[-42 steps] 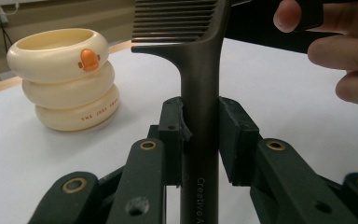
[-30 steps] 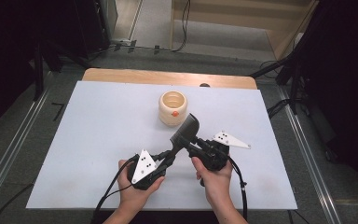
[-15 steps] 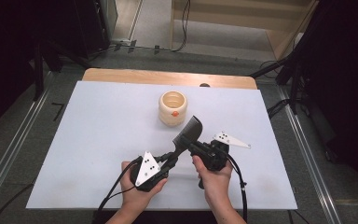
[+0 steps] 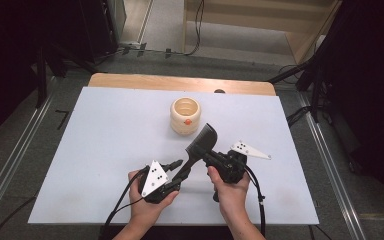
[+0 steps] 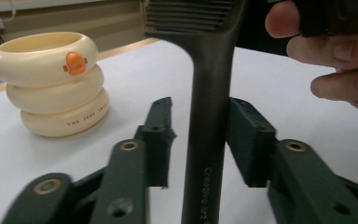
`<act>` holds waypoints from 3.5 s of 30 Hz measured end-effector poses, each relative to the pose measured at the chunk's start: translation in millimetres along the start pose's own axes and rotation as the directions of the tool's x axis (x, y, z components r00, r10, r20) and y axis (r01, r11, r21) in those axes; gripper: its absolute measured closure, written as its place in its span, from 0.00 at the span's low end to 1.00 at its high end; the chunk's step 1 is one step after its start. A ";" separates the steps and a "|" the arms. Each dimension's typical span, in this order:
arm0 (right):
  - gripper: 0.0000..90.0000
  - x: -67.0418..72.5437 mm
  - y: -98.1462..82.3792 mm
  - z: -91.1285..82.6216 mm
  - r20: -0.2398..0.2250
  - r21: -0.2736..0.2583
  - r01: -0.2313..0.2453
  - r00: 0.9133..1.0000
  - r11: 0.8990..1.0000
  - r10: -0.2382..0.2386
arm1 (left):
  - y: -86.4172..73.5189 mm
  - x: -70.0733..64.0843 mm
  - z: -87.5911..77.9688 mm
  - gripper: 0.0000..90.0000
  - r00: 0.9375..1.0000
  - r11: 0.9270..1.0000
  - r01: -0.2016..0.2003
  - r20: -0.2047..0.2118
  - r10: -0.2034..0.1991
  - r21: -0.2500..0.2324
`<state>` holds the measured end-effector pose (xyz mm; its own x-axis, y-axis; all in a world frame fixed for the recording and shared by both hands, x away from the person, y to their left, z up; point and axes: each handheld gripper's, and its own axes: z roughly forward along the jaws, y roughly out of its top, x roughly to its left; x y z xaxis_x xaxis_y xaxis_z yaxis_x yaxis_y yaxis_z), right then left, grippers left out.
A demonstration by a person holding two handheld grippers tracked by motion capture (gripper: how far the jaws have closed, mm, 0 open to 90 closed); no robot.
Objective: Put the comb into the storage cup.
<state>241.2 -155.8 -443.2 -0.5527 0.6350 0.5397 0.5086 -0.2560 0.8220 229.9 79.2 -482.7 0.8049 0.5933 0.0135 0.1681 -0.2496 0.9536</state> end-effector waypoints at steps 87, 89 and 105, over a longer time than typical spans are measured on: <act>0.91 -13.6 61.0 6.6 0.087 -0.042 0.276 0.959 0.960 -0.271 | -49.8 127.2 -152.5 0.00 0.946 0.983 0.178 -0.268 -0.181 -0.037; 0.91 -14.7 62.4 7.0 0.089 -0.040 0.275 0.959 0.961 -0.271 | -50.2 128.8 -154.3 0.00 0.945 0.983 0.179 -0.272 -0.184 -0.044; 0.91 -21.1 72.5 17.7 0.103 -0.034 0.284 0.955 0.958 -0.279 | -55.9 132.4 -155.1 0.00 0.944 0.981 0.189 -0.268 -0.194 -0.045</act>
<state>301.4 -174.9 -398.2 -0.6013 0.7530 0.2674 0.3084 -0.0900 0.9470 238.8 290.4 -487.6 0.5742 0.8136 -0.0914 0.2910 -0.0985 0.9516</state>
